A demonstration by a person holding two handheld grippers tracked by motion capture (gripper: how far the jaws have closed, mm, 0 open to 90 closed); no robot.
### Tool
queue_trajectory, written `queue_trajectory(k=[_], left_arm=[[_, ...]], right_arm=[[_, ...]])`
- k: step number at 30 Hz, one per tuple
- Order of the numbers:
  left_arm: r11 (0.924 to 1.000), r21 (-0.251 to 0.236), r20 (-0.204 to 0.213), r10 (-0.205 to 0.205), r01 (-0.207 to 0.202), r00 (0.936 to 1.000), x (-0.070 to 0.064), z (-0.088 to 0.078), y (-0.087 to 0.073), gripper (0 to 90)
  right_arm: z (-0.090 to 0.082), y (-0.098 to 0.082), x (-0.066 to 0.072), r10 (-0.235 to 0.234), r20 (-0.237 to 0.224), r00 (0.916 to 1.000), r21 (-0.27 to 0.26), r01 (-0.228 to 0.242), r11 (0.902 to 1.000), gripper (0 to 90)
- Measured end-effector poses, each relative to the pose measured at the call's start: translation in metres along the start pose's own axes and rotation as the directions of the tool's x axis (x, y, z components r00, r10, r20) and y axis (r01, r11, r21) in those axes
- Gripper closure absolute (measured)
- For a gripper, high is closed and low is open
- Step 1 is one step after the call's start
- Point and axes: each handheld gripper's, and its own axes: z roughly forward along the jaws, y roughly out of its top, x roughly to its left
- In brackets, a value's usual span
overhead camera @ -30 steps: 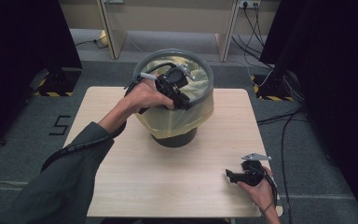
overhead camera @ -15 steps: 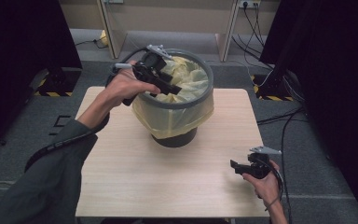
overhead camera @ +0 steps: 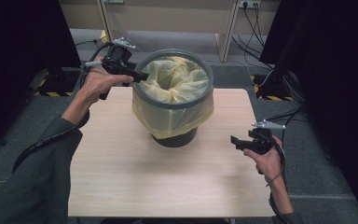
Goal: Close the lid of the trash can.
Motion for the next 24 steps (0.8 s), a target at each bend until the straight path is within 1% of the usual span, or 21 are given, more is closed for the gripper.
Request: queue_trajectory(k=[1, 2, 4, 6, 8, 10, 11, 12, 13, 14, 16, 17, 20, 22, 24], left_arm=[[1.0, -0.005, -0.01, -0.006, 0.006, 0.9999, 0.002, 0.001, 0.0, 35.2], [0.9996, -0.014, -0.013, -0.023, 0.023, 0.9996, 0.004, 0.003, 0.0, 35.3], [0.9992, -0.025, -0.029, -0.033, 0.032, 0.999, 0.007, 0.005, 0.001, 35.8], [0.9984, -0.034, -0.048, -0.048, 0.046, 0.9977, 0.009, 0.009, 0.001, 35.7], [0.9968, -0.042, -0.073, -0.07, 0.068, 0.9949, 0.013, 0.013, 0.001, 36.1], [0.9945, -0.055, -0.073, -0.093, 0.089, 0.993, 0.016, 0.016, 0.001, 38.5], [0.9926, -0.061, -0.069, -0.11, 0.105, 0.9916, 0.017, 0.017, 0.0, 39.4], [0.9916, -0.065, -0.072, -0.117, 0.112, 0.9905, 0.019, 0.019, 0.0, 41.1], [0.9911, -0.067, -0.085, -0.12, 0.115, 0.989, 0.021, 0.021, 0.0, 42.2], [0.989, -0.073, -0.092, -0.135, 0.129, 0.9866, 0.023, 0.022, -0.001, 42.5], [0.9862, -0.066, -0.082, -0.157, 0.152, 0.9843, 0.025, 0.026, -0.002, 42.5], [0.9864, -0.059, -0.085, -0.158, 0.153, 0.9838, 0.026, 0.027, -0.002, 42.5], [0.9852, -0.045, -0.079, -0.168, 0.165, 0.9825, 0.027, 0.031, -0.006, 42.5], [0.9851, -0.042, -0.081, -0.17, 0.167, 0.9822, 0.028, 0.033, -0.008, 42.4], [0.9831, -0.037, -0.082, -0.182, 0.179, 0.9799, 0.029, 0.035, -0.011, 42.5]], right_arm=[[0.002, 0.011, 0.001, -0.002, -0.008, 1.0, 0.001, 0.002, 1.0, 17.8], [0.003, 0.019, 0.002, -0.003, -0.015, 0.9999, -0.002, 0.003, 1.0, 17.9], [0.005, 0.034, 0.005, -0.009, -0.024, 0.9997, -0.008, 0.009, 0.9999, 18.0], [0.006, 0.051, 0.007, -0.019, -0.029, 0.9994, -0.023, 0.019, 0.9996, 18.4], [0.006, 0.067, 0.009, -0.022, -0.037, 0.9991, -0.037, 0.021, 0.9991, 18.4], [0.004, 0.085, 0.01, -0.016, -0.045, 0.9988, -0.056, 0.014, 0.9983, 19.4], [0.004, 0.09, 0.01, -0.018, -0.044, 0.9988, -0.062, 0.016, 0.998, 19.7], [0.002, 0.097, 0.01, -0.017, -0.041, 0.999, -0.068, 0.014, 0.9976, 19.7], [0.001, 0.104, 0.011, -0.016, -0.043, 0.9989, -0.077, 0.013, 0.9969, 19.9], [0.001, 0.111, 0.011, -0.018, -0.047, 0.9987, -0.084, 0.014, 0.9964, 20.0], [-0.001, 0.124, 0.013, -0.018, -0.052, 0.9985, -0.097, 0.013, 0.9952, 20.1], [-0.002, 0.132, 0.014, -0.021, -0.054, 0.9983, -0.108, 0.015, 0.9941, 20.2], [-0.004, 0.151, 0.019, -0.026, -0.058, 0.998, -0.127, 0.019, 0.9918, 20.3], [-0.004, 0.16, 0.023, -0.036, -0.061, 0.9975, -0.136, 0.027, 0.9904, 20.4], [-0.003, 0.17, 0.028, -0.04, -0.066, 0.997, -0.146, 0.03, 0.9889, 20.6]])
